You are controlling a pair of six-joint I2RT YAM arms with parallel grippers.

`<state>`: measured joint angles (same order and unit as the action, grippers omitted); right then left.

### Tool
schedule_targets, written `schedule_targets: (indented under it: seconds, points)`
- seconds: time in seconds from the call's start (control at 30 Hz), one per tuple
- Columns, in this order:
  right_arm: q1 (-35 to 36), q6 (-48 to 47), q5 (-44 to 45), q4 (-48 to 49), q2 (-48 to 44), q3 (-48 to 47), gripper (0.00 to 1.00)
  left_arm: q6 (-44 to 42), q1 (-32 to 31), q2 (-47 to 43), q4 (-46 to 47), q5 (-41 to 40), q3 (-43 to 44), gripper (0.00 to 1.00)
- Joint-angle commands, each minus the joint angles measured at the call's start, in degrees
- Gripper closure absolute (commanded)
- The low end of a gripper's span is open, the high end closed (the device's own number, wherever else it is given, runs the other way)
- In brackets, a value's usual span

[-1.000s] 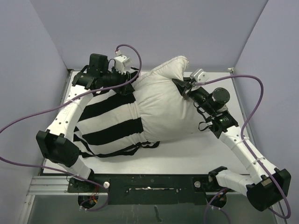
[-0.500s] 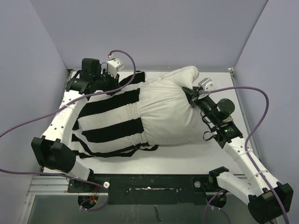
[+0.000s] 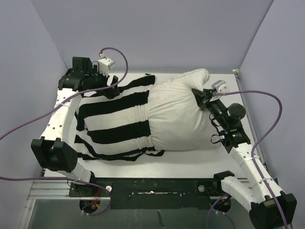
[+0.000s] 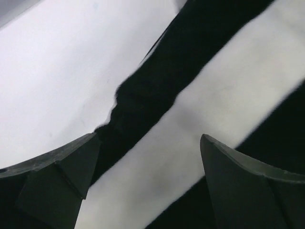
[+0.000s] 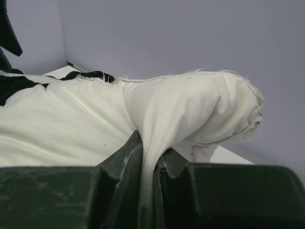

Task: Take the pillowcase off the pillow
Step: Remove the pillow from the pillowcase.

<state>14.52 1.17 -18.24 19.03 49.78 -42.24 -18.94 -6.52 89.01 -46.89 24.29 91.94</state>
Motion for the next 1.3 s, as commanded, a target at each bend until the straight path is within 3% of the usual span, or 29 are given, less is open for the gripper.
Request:
schedule_targets:
  seconds: [0.0, 0.17, 0.43, 0.6, 0.7, 0.77, 0.87, 0.93, 1.27]
  points:
    - [0.0, 3.5, -8.8, 19.2, 3.1, -9.3, 1.00, 7.9, -0.4, 4.0, -2.2, 17.2, 14.7, 0.07]
    - [0.0, 8.8, -14.3, 26.4, 7.5, -15.0, 1.00, 12.9, -3.4, 8.0, -3.4, 20.4, 23.3, 0.05]
    - [0.6, 15.4, -20.9, 33.7, 8.2, -14.3, 1.00, 13.4, -7.6, 6.1, -0.2, 16.3, 14.0, 0.05]
    - [0.9, 16.7, -23.3, 34.0, 8.0, -14.2, 1.00, 13.9, -7.9, 5.7, 0.7, 13.3, 9.0, 0.15]
    - [1.2, 15.6, -23.4, 32.8, 7.8, -14.2, 1.00, 13.5, -8.0, 5.2, 0.6, 12.9, 7.1, 0.31]
    - [1.0, 13.7, -22.0, 30.2, 6.6, -13.5, 1.00, 12.1, -7.9, 4.6, -0.1, 10.4, 6.1, 0.50]
    - [0.7, 10.0, -19.6, 25.8, 4.4, -12.8, 1.00, 9.4, -6.5, 2.9, -0.2, 6.3, 3.6, 0.87]
    - [0.3, 8.6, -18.0, 24.0, 3.3, -12.4, 1.00, 8.3, -4.5, 2.1, 0.2, 4.9, 2.2, 0.99]
    - [-1.6, 4.5, -7.5, 17.9, 0.1, -7.7, 1.00, 2.1, 4.5, -1.4, 2.3, 2.0, -3.4, 1.00]
